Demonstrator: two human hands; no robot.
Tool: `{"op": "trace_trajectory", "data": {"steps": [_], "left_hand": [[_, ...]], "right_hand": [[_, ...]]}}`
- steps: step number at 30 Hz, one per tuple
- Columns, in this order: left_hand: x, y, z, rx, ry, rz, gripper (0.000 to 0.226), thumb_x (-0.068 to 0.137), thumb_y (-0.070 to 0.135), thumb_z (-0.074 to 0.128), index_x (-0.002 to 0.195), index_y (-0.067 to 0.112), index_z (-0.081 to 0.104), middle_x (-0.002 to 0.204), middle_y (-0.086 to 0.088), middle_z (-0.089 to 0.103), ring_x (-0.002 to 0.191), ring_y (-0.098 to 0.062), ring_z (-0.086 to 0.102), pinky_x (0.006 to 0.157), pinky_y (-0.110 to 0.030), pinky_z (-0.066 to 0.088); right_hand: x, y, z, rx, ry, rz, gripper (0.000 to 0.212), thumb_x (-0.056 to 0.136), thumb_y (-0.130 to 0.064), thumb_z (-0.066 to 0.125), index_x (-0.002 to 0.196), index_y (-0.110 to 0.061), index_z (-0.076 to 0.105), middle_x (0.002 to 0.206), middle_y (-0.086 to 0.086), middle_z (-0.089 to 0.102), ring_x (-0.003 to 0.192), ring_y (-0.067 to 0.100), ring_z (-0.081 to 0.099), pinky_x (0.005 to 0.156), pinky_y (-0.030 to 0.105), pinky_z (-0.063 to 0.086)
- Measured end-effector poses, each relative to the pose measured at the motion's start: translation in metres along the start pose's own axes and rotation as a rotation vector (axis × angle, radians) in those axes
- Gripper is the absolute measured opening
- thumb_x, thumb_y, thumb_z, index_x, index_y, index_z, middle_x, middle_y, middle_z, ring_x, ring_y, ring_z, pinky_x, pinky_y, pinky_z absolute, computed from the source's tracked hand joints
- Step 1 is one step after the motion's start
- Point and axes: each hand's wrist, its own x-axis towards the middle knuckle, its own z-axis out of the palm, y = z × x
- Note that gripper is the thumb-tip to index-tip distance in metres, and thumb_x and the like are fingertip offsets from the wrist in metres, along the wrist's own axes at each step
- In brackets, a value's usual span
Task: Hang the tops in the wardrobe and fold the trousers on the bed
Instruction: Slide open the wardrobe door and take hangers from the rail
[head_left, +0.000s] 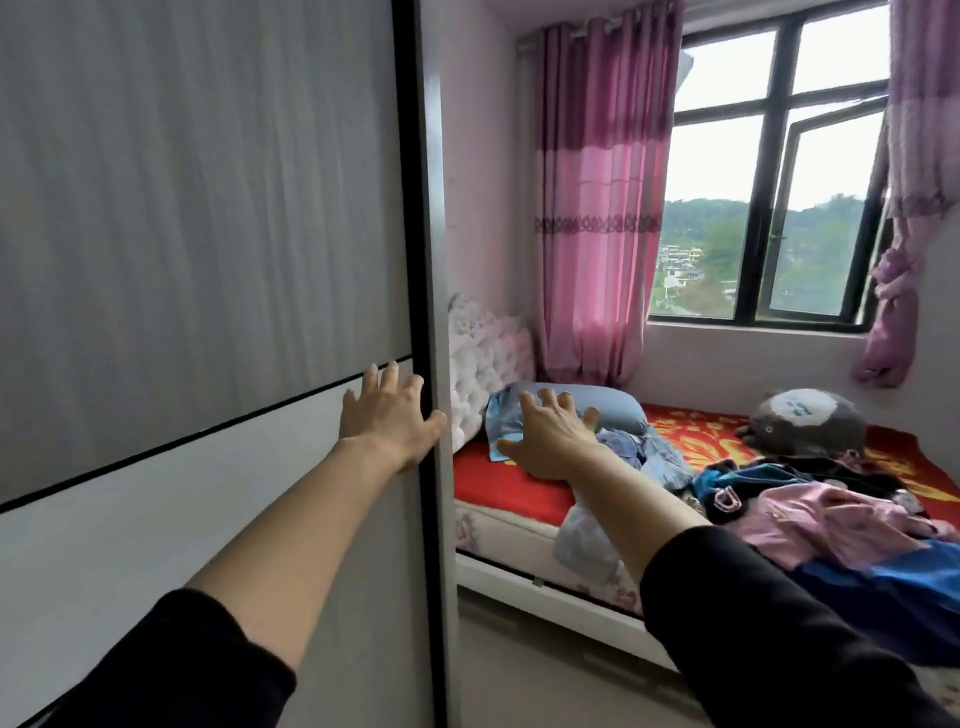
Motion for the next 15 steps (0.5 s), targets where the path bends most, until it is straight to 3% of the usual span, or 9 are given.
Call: {"op": "trace_trajectory", "data": {"steps": [8,12,15], "left_hand": [[0.111,-0.032,0.037,0.093,0.176,-0.193,0.061,0.095,0.048,0.035,0.148,0.022,0.022,0.16,-0.007,-0.005,0.146,-0.029,-0.009,0.118,-0.048,0.008],[0.133,-0.062,0.047,0.273,0.27,-0.195,0.063,0.094,0.043,0.036,0.151,0.022,0.017,0.159,-0.008,-0.015,0.145,-0.031,-0.017,0.118,-0.048,0.002],[0.145,-0.086,0.05,0.419,0.343,-0.188,0.063,0.092,0.039,0.043,0.15,0.022,0.024,0.16,-0.008,-0.01,0.145,-0.033,-0.013,0.117,-0.05,0.005]], "right_hand": [[0.164,-0.01,0.029,0.058,0.05,-0.247,0.077,0.087,-0.054,0.055,0.147,-0.02,0.021,0.149,0.007,0.027,0.138,0.03,0.023,0.107,0.056,0.021],[0.22,-0.04,0.052,0.126,0.07,-0.383,0.089,0.089,-0.053,0.054,0.153,-0.023,0.001,0.158,0.007,0.009,0.145,0.029,0.009,0.112,0.055,0.014],[0.251,-0.072,0.067,0.18,0.129,-0.489,0.093,0.09,-0.057,0.051,0.153,-0.026,-0.009,0.161,0.005,-0.005,0.148,0.027,-0.003,0.116,0.053,0.009]]}}
